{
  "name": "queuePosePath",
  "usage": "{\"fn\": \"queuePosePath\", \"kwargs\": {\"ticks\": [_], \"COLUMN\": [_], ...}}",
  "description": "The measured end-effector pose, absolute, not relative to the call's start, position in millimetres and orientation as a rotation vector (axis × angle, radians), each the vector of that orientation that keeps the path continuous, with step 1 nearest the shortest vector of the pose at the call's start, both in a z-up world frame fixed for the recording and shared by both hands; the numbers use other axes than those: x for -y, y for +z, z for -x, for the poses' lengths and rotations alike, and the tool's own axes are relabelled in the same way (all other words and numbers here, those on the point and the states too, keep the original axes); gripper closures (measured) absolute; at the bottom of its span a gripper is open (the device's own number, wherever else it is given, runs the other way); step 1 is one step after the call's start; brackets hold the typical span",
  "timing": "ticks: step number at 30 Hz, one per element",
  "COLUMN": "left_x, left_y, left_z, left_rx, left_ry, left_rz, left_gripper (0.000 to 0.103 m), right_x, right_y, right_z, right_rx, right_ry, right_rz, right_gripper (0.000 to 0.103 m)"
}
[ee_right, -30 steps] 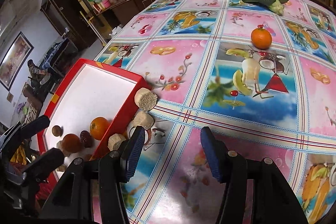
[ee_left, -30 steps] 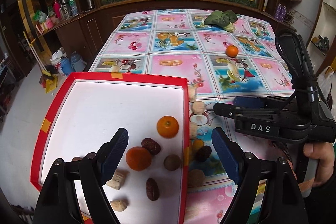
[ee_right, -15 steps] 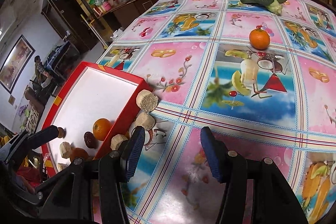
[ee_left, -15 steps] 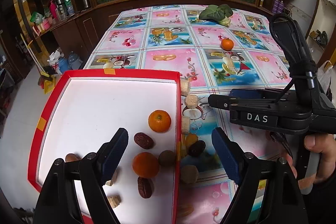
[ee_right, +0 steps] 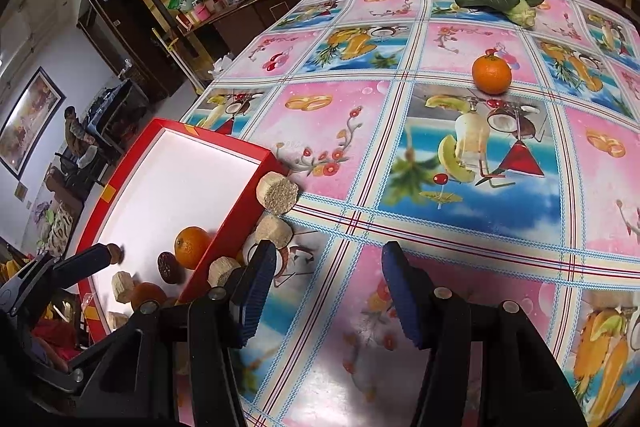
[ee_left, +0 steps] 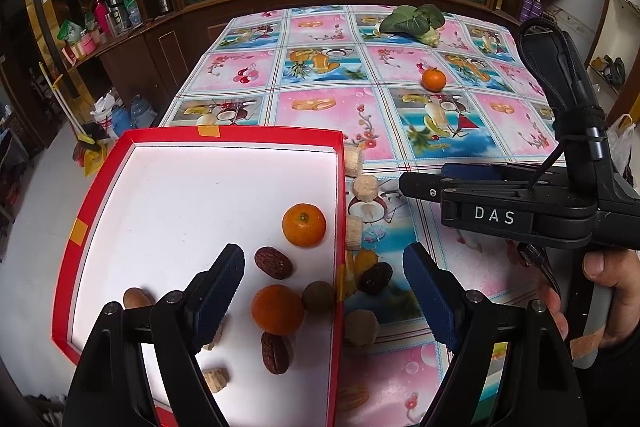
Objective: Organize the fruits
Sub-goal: 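Move both open tools back over the remaining items on the tablecloth, then grasp a pale cube piece with the left tool while the right tool grasps a red date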
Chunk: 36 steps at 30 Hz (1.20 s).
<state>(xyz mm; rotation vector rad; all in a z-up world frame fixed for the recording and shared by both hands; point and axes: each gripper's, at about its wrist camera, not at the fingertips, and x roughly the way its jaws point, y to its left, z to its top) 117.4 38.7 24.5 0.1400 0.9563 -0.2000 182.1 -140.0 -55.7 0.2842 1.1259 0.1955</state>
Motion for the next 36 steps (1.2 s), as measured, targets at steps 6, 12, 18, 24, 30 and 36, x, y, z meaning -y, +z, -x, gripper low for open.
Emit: {"fn": "queuePosePath", "kwargs": {"ticks": [6, 12, 18, 24, 30, 36], "left_x": [-39, -42, -50, -52, -69, -75], "left_y": [22, 22, 23, 22, 30, 33], "left_z": [-118, -118, -114, -108, -94, -79], "left_rx": [-0.964, -0.968, -1.011, -1.032, -1.011, -1.005], "left_ry": [-0.199, -0.203, -0.243, -0.269, -0.234, -0.22], "left_rz": [-0.138, -0.13, -0.083, -0.078, -0.053, -0.048], "left_gripper": [0.021, 0.021, 0.021, 0.023, 0.024, 0.026], "right_x": [140, 138, 135, 120, 100, 83], "right_y": [-53, -54, -46, -35, -41, -49], "right_z": [-181, -181, -170, -145, -127, -127], "right_rx": [-1.119, -1.124, -1.158, -1.197, -1.212, -1.217], "right_ry": [0.202, 0.204, 0.212, 0.248, 0.336, 0.42], "right_rz": [-0.283, -0.275, -0.247, -0.093, -0.085, -0.112], "right_gripper": [0.046, 0.046, 0.046, 0.048, 0.064, 0.067]}}
